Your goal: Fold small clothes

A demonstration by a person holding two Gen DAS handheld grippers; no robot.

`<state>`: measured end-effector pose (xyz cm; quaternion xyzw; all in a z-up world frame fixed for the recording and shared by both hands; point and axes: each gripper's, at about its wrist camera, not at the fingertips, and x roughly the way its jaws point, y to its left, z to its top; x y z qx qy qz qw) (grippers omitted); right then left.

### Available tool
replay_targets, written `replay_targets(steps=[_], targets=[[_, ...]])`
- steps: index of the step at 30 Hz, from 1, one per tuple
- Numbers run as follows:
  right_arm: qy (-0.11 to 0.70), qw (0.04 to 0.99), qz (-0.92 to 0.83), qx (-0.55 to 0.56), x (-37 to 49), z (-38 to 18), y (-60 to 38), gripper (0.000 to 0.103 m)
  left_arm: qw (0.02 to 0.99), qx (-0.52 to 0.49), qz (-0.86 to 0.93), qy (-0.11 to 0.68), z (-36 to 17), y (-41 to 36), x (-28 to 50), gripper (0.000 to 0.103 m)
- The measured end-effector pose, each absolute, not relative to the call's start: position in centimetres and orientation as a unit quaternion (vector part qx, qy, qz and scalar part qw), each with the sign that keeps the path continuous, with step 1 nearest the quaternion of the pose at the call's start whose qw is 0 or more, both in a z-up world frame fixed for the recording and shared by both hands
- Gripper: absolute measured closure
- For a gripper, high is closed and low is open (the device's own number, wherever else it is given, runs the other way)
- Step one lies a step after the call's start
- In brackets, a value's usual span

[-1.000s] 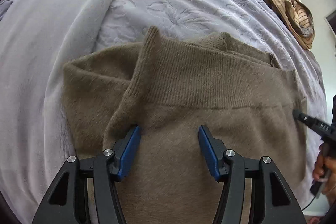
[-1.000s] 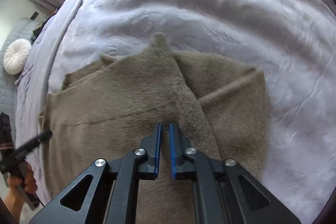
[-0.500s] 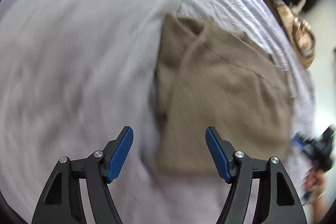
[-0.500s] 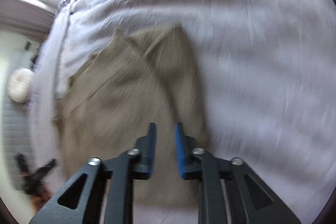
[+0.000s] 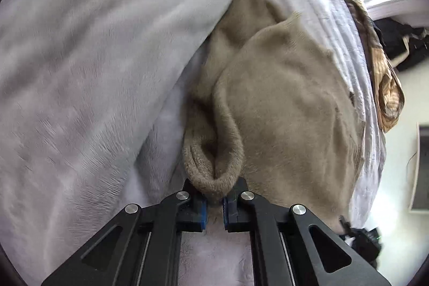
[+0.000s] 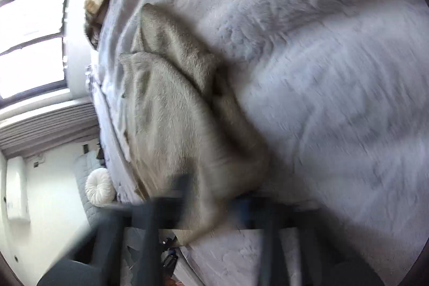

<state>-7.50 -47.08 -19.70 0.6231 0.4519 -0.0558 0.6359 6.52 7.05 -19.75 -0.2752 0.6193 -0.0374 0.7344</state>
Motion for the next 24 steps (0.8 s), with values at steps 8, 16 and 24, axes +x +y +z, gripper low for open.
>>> replay_targets(steps=[8,16,24], targets=[[0.533,0.697,-0.046,0.476,-6.5,-16.9,-47.2,0.095,0.75,-0.213,-0.049,0.624,-20.5,6.4,5.7,0.093],[0.57,0.691,-0.064,0.44,-6.7,-17.3,-46.8,0.087,0.761,-0.17,-0.032,0.625,-18.8,8.9,4.4,0.081],[0.605,0.682,0.09,0.401,-4.8,-13.8,-34.8,0.087,0.779,-0.116,-0.021,0.616,-16.8,11.3,3.1,0.081]])
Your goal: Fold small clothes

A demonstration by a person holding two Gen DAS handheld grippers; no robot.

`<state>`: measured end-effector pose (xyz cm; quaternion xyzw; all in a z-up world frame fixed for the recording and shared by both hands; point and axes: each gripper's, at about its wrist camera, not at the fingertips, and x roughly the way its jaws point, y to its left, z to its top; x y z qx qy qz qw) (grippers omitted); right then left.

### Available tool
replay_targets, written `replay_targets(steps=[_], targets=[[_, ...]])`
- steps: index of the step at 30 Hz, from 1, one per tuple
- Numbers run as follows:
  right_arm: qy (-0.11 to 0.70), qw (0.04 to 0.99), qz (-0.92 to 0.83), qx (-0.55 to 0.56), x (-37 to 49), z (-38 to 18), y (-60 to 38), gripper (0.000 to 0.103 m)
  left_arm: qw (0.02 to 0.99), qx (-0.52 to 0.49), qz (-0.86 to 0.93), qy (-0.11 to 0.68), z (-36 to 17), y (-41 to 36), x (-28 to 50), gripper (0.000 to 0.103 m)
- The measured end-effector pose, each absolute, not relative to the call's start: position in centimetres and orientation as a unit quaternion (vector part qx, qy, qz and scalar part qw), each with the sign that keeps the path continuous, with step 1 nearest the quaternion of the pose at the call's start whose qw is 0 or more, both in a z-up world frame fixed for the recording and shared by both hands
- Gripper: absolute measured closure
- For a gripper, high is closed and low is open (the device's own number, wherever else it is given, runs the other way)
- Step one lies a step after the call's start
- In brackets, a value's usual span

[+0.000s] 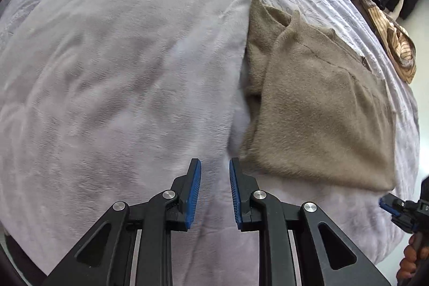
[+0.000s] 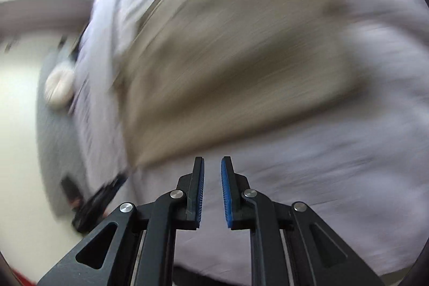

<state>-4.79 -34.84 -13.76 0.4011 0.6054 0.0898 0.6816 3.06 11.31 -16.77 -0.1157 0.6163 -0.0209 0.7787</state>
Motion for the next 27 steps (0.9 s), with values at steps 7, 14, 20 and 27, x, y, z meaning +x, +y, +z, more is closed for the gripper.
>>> replay_targets(steps=[7,14,20,27], targets=[[0.618,0.595,0.181,0.48,0.8,-19.6,-20.6,0.059,0.792,-0.12,0.011,0.599,-16.4,14.6,2.1,0.018],[0.579,0.545,0.101,0.598,0.7,-25.2,-16.8,0.058,0.784,-0.134,0.023,0.605,-17.3,17.2,2.4,0.018],[0.558,0.548,0.126,0.61,2.4,-23.3,-16.0,0.095,0.766,-0.165,0.02,0.62,-18.0,19.7,2.6,0.018],[0.635,0.604,0.106,0.469,2.5,-24.3,-14.4,0.09,0.777,-0.14,0.013,0.614,-18.4,19.4,3.1,0.018]])
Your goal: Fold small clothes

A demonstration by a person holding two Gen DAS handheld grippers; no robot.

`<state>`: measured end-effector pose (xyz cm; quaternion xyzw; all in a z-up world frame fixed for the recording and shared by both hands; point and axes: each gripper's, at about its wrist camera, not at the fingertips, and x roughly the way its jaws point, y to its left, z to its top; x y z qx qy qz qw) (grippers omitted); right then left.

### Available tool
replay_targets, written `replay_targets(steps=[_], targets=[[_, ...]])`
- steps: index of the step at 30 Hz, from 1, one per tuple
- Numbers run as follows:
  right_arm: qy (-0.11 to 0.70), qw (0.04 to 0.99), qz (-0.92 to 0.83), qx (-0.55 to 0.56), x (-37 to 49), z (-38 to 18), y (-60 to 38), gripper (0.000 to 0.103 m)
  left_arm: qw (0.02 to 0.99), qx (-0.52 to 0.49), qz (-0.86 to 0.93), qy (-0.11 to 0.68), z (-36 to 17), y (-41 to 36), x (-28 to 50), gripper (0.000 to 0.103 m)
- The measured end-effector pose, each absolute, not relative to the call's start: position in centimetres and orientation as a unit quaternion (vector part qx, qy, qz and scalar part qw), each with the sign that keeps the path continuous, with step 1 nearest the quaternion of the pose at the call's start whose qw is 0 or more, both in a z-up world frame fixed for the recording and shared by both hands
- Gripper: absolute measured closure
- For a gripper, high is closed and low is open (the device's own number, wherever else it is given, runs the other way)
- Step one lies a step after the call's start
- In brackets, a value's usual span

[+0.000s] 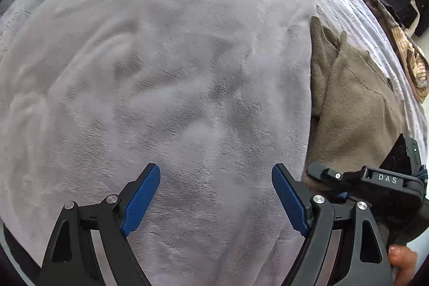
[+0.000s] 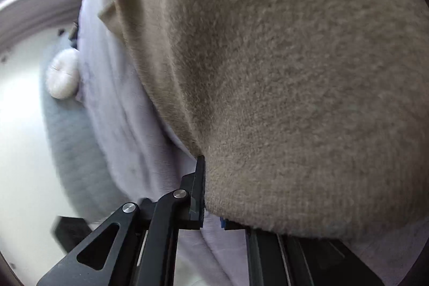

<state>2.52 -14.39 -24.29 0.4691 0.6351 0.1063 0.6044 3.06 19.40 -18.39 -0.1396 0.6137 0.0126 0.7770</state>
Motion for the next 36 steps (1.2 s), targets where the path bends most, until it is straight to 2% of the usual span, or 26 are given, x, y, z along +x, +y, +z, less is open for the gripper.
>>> replay_targets(steps=[2,5,10,16,21,30,32,34,36], targets=[[0.655,0.606,0.112,0.437,2.5,-23.5,-13.4,0.081,0.78,-0.14,0.014,0.61,-18.4,19.4,3.2,0.018],[0.7,0.61,0.162,0.336,2.9,-21.1,-10.7,0.081,0.778,-0.141,0.012,0.612,-18.4,19.4,3.3,0.018],[0.628,0.725,0.165,0.229,5.7,-15.3,-10.0,0.086,0.777,-0.138,0.019,0.614,-18.6,19.7,3.0,0.018],[0.637,0.742,0.122,0.171,11.2,-17.4,-8.8,0.09,0.775,-0.128,0.02,0.618,-18.3,19.9,2.0,0.018],[0.657,0.729,0.15,0.119,9.9,-17.2,-5.8,0.09,0.775,-0.112,0.018,0.622,-17.9,19.4,1.7,0.018],[0.677,0.703,0.151,0.156,4.5,-14.8,-10.0,0.09,0.764,-0.091,0.006,0.638,-16.6,17.0,2.0,0.017],[0.679,0.703,0.137,0.162,3.6,-14.3,-11.3,0.09,0.765,-0.084,0.005,0.639,-16.5,16.2,2.1,0.006],[0.68,0.704,0.121,0.167,3.5,-14.0,-11.7,0.089,0.768,-0.081,-0.003,0.635,-16.0,15.4,2.1,0.002],[0.678,0.707,0.108,0.173,2.5,-13.6,-13.8,0.086,0.768,-0.081,-0.01,0.635,-15.6,14.6,2.1,0.002]])
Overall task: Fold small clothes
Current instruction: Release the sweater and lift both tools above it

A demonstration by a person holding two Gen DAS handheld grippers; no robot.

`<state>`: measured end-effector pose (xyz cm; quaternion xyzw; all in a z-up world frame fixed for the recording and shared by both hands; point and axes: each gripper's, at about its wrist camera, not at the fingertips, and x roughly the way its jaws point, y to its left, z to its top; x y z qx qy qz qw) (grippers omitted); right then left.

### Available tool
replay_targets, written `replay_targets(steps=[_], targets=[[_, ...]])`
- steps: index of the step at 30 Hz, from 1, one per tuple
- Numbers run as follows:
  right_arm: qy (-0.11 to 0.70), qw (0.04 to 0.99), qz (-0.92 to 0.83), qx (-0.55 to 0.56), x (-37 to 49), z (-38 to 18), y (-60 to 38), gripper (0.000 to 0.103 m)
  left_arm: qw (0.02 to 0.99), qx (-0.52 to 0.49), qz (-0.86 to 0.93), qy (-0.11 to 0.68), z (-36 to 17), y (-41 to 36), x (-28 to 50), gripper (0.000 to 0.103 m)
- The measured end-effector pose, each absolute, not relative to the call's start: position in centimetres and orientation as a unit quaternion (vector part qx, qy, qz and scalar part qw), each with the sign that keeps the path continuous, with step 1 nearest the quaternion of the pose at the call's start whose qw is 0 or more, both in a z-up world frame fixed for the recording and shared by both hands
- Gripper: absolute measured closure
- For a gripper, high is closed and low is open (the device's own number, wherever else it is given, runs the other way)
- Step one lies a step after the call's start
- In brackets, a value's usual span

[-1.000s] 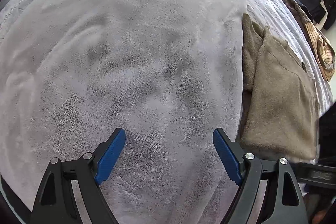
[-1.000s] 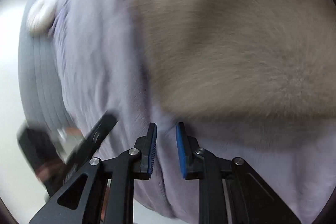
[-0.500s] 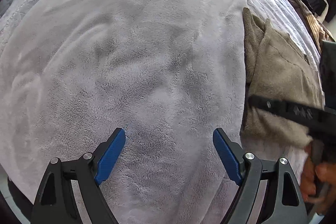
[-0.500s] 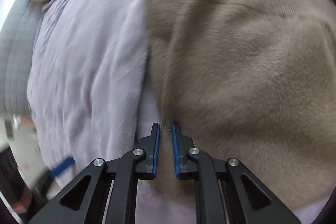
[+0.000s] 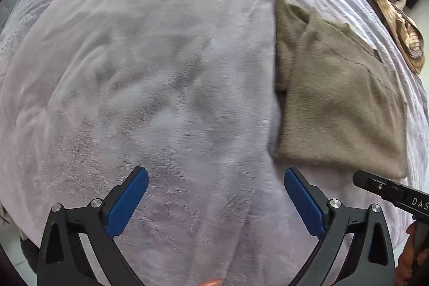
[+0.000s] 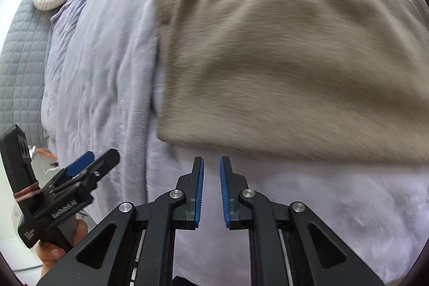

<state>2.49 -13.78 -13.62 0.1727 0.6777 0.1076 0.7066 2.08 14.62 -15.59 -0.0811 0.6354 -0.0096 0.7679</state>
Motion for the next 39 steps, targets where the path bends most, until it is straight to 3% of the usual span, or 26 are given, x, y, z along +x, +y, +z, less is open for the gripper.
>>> replay_targets(steps=[4,8,15,39], targets=[[0.672,0.712,0.078,0.19,1.7,-13.0,-15.9,0.055,0.761,-0.074,-0.02,0.644,-15.3,13.1,2.3,0.002],[0.669,0.715,0.05,0.197,0.2,-12.4,-18.5,0.037,0.761,-0.047,-0.032,0.646,-14.8,11.3,2.8,0.002],[0.656,0.724,0.014,0.213,-2.2,-11.6,-22.2,0.031,0.75,-0.015,-0.058,0.659,-14.3,8.6,3.0,0.002],[0.65,0.708,-0.007,0.276,-4.4,-13.8,-24.0,0.03,0.716,0.023,-0.055,0.695,-16.0,5.7,4.4,0.002]])
